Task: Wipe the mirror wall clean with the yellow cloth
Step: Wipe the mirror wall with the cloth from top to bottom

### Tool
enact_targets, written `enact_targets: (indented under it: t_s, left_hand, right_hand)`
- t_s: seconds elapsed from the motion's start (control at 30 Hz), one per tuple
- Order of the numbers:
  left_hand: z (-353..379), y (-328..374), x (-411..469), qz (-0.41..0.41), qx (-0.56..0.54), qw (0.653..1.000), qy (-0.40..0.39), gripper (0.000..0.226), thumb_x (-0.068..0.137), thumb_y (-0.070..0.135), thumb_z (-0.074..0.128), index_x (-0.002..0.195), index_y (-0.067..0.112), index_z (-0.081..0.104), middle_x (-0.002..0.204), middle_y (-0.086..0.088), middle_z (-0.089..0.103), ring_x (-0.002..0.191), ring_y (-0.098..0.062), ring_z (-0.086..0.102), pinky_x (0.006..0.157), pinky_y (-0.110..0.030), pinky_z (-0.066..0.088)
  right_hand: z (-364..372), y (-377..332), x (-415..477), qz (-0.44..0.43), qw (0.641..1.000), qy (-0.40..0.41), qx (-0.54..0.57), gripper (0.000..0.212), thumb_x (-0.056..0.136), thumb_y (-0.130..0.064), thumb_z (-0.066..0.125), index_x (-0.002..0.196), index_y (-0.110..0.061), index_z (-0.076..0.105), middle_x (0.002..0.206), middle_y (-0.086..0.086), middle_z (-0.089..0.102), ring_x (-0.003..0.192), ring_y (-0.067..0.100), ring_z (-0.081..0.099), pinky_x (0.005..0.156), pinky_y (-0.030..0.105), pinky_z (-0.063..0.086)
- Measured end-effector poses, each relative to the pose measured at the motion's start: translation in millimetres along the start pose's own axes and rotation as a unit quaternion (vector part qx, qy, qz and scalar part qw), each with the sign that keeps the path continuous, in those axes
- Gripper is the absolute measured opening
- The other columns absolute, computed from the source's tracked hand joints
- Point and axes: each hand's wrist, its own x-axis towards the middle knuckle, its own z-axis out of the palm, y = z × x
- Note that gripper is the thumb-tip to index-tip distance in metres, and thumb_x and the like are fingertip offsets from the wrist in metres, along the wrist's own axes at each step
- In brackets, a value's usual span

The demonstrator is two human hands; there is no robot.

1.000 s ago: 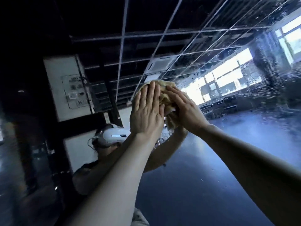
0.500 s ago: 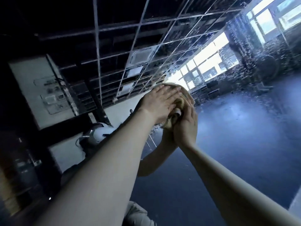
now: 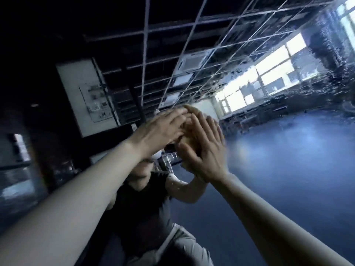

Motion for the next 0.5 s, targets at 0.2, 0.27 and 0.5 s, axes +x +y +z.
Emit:
enact_targets:
  t_s: [0.2,0.27,0.5]
  left_hand:
    - [1.8,-6.7,-93.6,0.058,0.05,0.997,0.014,0.044,0.093,0.026,0.041,0.129,0.005,0.054,0.133,-0.01,0.055,0.122,-0.025,0.053,0.107,-0.037,0.033]
    - [-4.1,-15.1,-109.4,0.088,0.09,0.992,0.002,0.044,0.091,0.02,0.042,0.132,0.005,0.05,0.136,-0.01,0.052,0.124,-0.023,0.05,0.108,-0.035,0.033]
    - [-51.3,-80.1,-121.7,-0.06,0.167,0.983,0.035,0.055,0.083,0.004,0.062,0.135,-0.001,0.043,0.136,-0.017,0.05,0.123,-0.031,0.05,0.107,-0.045,0.028]
  right_hand:
    - [33.1,-44.9,-54.2,-0.052,0.996,-0.002,-0.068,0.074,0.086,-0.039,0.061,0.148,-0.014,0.029,0.155,0.008,0.023,0.145,0.026,0.016,0.117,0.047,0.015]
    - [31.2,-46.9,-46.6,-0.083,0.995,-0.014,-0.061,0.065,0.091,-0.038,0.054,0.146,-0.009,0.033,0.153,0.01,0.028,0.144,0.028,0.021,0.118,0.044,0.014]
    - [52.9,-124.9,41.1,-0.097,0.995,-0.036,-0.007,0.063,0.086,-0.028,0.048,0.146,-0.016,0.035,0.152,0.008,0.032,0.142,0.031,0.022,0.117,0.033,0.004]
